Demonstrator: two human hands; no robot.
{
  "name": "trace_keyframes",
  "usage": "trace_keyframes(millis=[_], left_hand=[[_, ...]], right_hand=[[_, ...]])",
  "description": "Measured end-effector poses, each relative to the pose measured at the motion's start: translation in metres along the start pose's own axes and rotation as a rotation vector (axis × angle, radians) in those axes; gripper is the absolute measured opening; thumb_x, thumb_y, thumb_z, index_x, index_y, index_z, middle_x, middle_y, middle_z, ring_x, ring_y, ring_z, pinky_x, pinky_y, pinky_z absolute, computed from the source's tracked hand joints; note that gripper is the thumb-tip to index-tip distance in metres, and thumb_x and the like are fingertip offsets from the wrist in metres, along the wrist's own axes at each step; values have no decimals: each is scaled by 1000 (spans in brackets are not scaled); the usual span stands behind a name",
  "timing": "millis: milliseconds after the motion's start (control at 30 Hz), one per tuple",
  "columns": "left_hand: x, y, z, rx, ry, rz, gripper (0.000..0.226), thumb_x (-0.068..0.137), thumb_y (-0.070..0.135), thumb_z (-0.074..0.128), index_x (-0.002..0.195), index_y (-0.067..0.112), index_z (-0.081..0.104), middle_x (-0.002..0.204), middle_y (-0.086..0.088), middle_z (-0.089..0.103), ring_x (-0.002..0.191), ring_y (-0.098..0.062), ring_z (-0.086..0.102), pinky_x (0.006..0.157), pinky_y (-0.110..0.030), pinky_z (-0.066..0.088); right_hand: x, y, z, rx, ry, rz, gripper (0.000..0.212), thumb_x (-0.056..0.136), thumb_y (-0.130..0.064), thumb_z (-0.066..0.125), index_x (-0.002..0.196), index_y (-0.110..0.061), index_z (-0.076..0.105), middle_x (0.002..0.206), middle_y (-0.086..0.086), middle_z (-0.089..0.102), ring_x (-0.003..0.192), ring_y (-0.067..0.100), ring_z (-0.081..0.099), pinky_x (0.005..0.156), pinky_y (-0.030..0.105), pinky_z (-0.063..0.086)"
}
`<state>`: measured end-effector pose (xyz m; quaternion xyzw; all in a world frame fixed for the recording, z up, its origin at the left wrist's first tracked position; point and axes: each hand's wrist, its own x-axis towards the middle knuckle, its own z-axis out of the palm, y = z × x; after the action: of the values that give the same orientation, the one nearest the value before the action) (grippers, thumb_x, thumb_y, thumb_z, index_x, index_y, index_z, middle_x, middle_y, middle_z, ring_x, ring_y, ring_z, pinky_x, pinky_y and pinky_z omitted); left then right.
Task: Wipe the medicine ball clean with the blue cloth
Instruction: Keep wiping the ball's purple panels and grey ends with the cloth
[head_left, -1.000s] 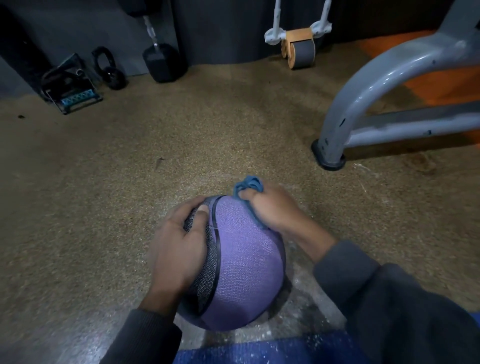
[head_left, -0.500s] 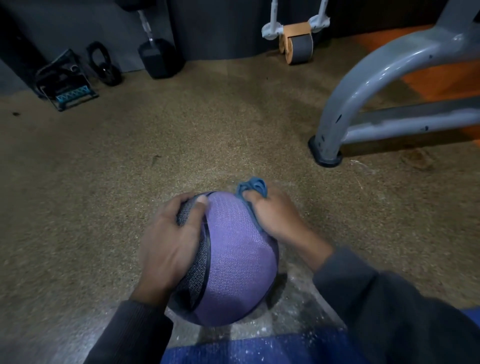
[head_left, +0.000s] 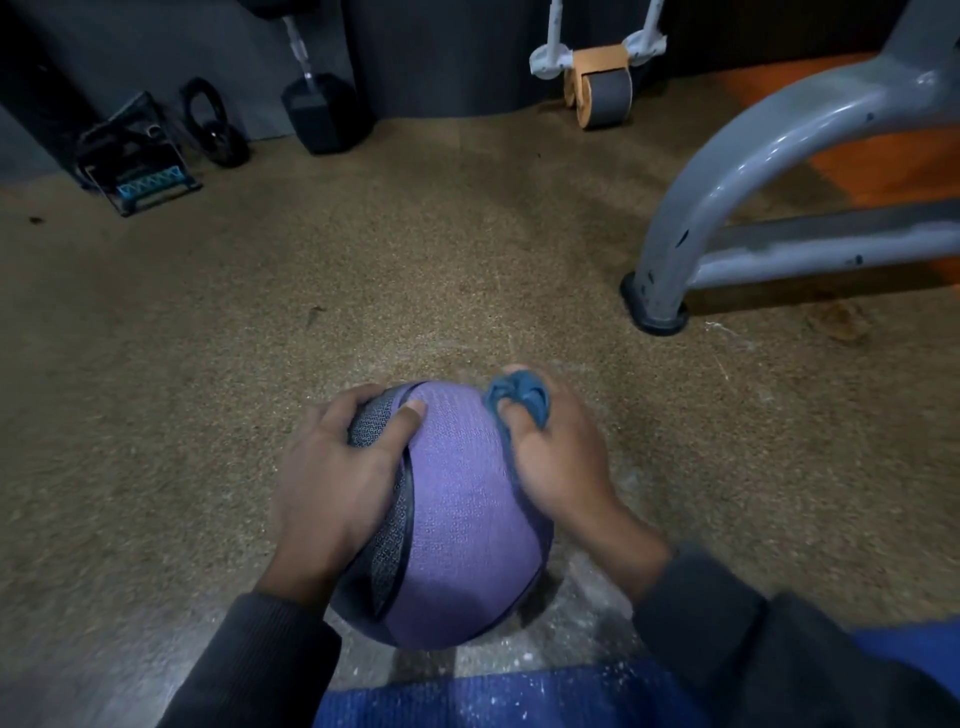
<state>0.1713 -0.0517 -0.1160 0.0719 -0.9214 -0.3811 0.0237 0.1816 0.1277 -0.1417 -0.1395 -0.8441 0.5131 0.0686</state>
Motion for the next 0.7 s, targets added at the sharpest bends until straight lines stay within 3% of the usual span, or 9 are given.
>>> trace_keyframes(millis=[67, 167, 233, 367, 433, 500, 600, 700], left_hand=[[-1, 1, 0, 20, 6, 18, 55, 77, 73, 55, 121, 42, 61, 126, 7, 57, 121, -18, 52, 106, -38, 38], [-4, -2, 1, 20, -4, 48, 70, 68, 77, 42, 124, 40, 61, 126, 6, 58, 120, -18, 53, 108, -43, 39], [-4, -5, 1, -10, 18, 43, 73, 67, 77, 42, 126, 38, 61, 126, 6, 58, 121, -18, 53, 109, -42, 38], [-4, -8, 2, -48, 51, -10, 66, 70, 77, 49, 123, 39, 62, 124, 7, 56, 120, -19, 53, 106, -39, 38], [-3, -7, 2, -56, 53, -29, 66, 68, 78, 48, 121, 41, 62, 123, 7, 56, 120, -21, 53, 107, -43, 39], [-1, -7, 3, -39, 63, -25, 69, 66, 79, 47, 121, 40, 62, 123, 5, 58, 120, -22, 53, 108, -44, 38], [-2, -7, 3, -31, 59, -7, 71, 64, 77, 44, 122, 40, 63, 123, 3, 58, 119, -21, 53, 107, -43, 39], [-3, -15, 1, -83, 59, 6, 70, 67, 78, 47, 122, 38, 63, 120, 5, 58, 117, -18, 54, 107, -43, 39]], right_hand=[[-28, -16, 2, -180, 17, -248, 48, 84, -42, 43, 130, -36, 53, 133, -12, 53, 118, 15, 48, 96, 38, 41], [-39, -35, 8, -311, 54, -448, 55, 76, -48, 41, 129, -38, 54, 128, -14, 54, 110, 17, 48, 84, 37, 42], [-22, -33, 10, -251, 47, -416, 53, 77, -47, 42, 127, -37, 57, 124, -13, 58, 107, 18, 51, 84, 37, 44], [17, 1, 7, 60, -50, 31, 32, 83, -44, 47, 110, -36, 62, 109, -12, 63, 107, 19, 58, 86, 35, 43], [11, 8, 4, 92, 8, 111, 36, 82, -44, 46, 114, -35, 62, 110, -12, 63, 110, 20, 59, 91, 37, 43], [-8, 0, 6, 3, 57, -43, 47, 81, -44, 45, 126, -38, 57, 126, -13, 57, 118, 15, 51, 98, 39, 41], [-32, -32, 13, -126, 84, -336, 51, 78, -46, 44, 128, -42, 53, 127, -18, 52, 115, 9, 44, 91, 35, 40], [-16, -34, 18, -118, 68, -321, 50, 79, -43, 44, 128, -40, 54, 129, -17, 53, 116, 10, 45, 91, 34, 39]])
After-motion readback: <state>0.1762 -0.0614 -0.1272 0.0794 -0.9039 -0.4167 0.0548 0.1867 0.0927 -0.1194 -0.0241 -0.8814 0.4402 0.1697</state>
